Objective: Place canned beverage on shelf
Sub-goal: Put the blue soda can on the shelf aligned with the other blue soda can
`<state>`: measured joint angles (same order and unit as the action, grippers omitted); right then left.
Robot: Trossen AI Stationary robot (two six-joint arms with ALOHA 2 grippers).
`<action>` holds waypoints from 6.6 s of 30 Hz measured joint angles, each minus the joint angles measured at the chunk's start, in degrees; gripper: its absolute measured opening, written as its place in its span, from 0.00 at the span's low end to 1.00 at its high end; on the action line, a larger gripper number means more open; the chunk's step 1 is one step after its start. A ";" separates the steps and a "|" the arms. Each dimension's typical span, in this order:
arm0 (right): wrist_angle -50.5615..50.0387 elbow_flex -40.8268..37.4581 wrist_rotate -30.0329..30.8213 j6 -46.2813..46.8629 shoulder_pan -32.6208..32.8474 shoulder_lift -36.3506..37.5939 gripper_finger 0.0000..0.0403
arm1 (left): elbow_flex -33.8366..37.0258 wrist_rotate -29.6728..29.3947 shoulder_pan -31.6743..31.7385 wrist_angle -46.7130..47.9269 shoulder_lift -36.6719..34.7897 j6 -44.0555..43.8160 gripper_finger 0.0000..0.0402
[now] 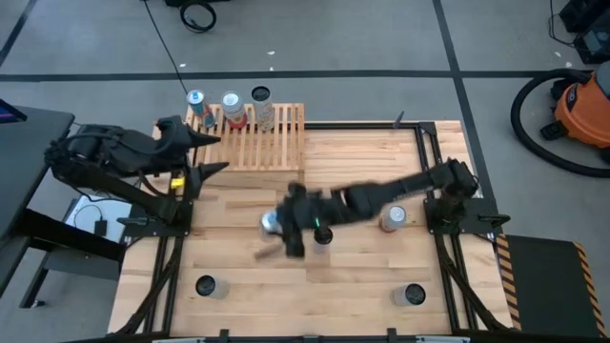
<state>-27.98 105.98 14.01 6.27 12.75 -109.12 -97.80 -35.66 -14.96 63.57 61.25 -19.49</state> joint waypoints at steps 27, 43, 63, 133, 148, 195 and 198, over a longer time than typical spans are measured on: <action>0.77 11.80 -18.25 -6.48 -26.31 -0.46 0.60 | 0.07 -8.19 1.18 2.67 0.32 1.30 0.79; -2.20 8.12 -18.57 -9.93 -28.67 -0.96 0.60 | 0.09 -8.11 3.61 2.71 0.36 1.27 0.79; -4.99 8.01 -21.57 -11.42 -30.31 -4.24 0.61 | 0.09 -8.02 3.60 2.69 0.40 1.21 0.79; -4.62 13.22 -19.27 -18.75 -30.18 -3.84 0.70 | 0.02 -1.26 3.60 2.79 0.62 9.65 0.79; -5.86 13.17 -15.05 -20.46 -29.81 4.03 0.70 | 0.07 0.46 3.61 6.67 0.64 10.92 0.79; -26.34 13.17 -15.28 -23.98 -26.94 19.52 0.70 | 36.77 -5.58 6.84 -39.77 5.37 4.88 0.79; -26.76 13.17 -15.33 -23.85 -26.86 19.63 0.70 | 42.78 -7.17 7.35 -48.67 3.52 7.70 0.79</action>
<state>-54.74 119.15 -1.32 -17.58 -14.11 -89.49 -55.02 -42.83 -7.61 14.90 64.77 -11.80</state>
